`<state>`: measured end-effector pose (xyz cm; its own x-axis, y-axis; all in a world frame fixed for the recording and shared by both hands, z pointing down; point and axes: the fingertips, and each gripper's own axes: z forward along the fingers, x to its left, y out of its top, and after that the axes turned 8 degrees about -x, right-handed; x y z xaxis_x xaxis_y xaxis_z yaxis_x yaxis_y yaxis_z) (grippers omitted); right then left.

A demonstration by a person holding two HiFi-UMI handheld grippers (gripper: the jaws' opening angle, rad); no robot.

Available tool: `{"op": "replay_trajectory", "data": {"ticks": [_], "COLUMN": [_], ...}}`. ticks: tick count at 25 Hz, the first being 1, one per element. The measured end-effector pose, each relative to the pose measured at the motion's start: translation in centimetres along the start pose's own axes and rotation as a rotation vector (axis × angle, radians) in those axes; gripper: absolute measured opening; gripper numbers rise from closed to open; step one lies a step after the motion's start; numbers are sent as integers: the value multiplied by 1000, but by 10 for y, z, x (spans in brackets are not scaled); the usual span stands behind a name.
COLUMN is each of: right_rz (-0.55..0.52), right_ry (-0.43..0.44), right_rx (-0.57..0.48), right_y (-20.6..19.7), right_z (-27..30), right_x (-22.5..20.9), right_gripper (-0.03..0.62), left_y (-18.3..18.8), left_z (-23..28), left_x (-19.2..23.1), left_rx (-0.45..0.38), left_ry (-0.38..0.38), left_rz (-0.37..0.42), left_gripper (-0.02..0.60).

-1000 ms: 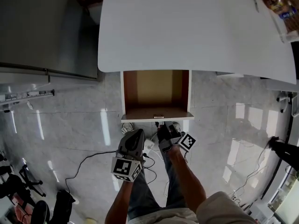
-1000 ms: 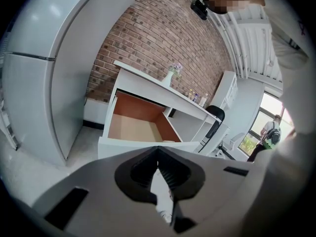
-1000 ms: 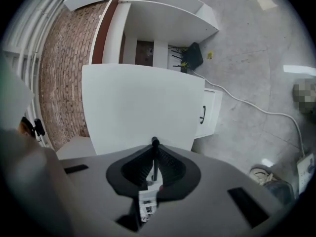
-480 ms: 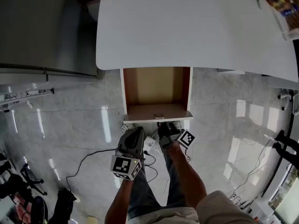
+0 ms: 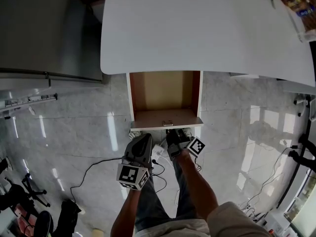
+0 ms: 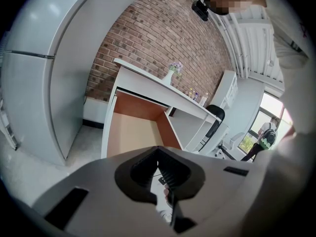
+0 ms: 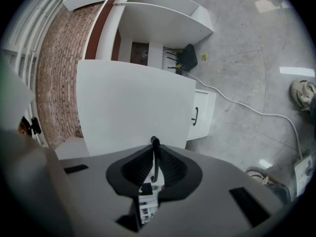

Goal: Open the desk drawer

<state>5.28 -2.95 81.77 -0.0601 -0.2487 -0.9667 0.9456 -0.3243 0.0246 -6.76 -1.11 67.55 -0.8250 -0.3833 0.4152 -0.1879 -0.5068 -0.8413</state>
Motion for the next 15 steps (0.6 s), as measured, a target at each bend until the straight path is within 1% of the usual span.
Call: {"op": "replay_trajectory", "data": {"ticks": [3, 6, 8, 11, 15], "right_rz": [25, 28, 29, 48, 28], "right_ry": [10, 16, 3, -25, -54], "right_rx": [9, 45, 49, 29, 67], "right_y": [-2, -7, -8, -7, -13], "right_z": [-2, -3, -3, -6, -17], "right_x": [0, 0, -2, -7, -11], "right_gripper": [43, 96, 129, 177, 193], "left_y": [0, 0, 1, 2, 3], "left_z": [0, 1, 2, 2, 1], "left_x": [-2, -4, -4, -5, -6], "left_rx": [-1, -2, -4, -7, -8], "left_ry": [-3, -5, -6, -7, -8], "left_rz": [1, 3, 3, 4, 3], "left_gripper": [12, 12, 12, 12, 12]}}
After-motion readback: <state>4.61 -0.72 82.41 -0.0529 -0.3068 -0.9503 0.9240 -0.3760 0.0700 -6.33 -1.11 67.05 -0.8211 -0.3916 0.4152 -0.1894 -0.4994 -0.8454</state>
